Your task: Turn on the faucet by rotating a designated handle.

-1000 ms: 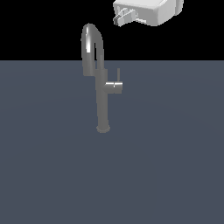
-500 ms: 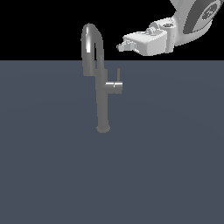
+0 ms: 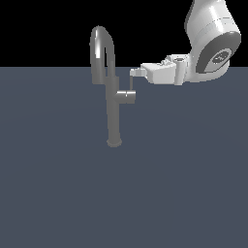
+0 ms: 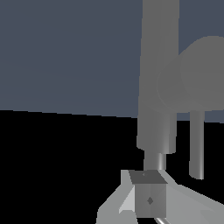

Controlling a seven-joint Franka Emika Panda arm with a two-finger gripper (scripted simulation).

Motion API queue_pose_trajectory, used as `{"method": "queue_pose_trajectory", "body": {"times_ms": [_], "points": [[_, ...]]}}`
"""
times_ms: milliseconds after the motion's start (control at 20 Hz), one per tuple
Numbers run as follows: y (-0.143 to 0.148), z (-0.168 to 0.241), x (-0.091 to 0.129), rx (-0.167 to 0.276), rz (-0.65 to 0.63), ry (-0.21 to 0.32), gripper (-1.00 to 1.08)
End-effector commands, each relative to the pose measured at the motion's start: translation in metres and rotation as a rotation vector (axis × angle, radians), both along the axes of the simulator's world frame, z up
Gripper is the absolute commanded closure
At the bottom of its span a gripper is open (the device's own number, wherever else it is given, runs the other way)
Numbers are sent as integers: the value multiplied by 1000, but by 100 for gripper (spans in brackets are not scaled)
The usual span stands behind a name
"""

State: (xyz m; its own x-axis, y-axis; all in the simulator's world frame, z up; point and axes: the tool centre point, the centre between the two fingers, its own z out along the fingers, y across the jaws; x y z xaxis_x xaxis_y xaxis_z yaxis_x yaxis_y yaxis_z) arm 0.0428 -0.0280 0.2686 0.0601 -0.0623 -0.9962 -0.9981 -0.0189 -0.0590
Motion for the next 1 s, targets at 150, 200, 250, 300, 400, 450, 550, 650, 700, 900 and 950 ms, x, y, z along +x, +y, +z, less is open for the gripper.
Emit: {"method": "queue_pose_trajectory", "body": {"times_ms": [150, 200, 250, 300, 400, 450, 550, 650, 700, 900, 950], "points": [[2, -16, 4, 50, -49, 47, 108], [2, -17, 4, 55, -54, 52, 108], [3, -19, 4, 59, -58, 55, 108], [3, -20, 4, 62, -60, 57, 108], [3, -20, 5, 64, -62, 59, 108], [3, -20, 5, 64, -62, 59, 108], [3, -20, 5, 64, -62, 59, 108], [3, -19, 2, 63, -61, 59, 108], [4, -18, -1, 63, -61, 59, 108], [4, -13, -12, 64, -62, 59, 108], [4, -12, -15, 64, -62, 59, 108]]}}
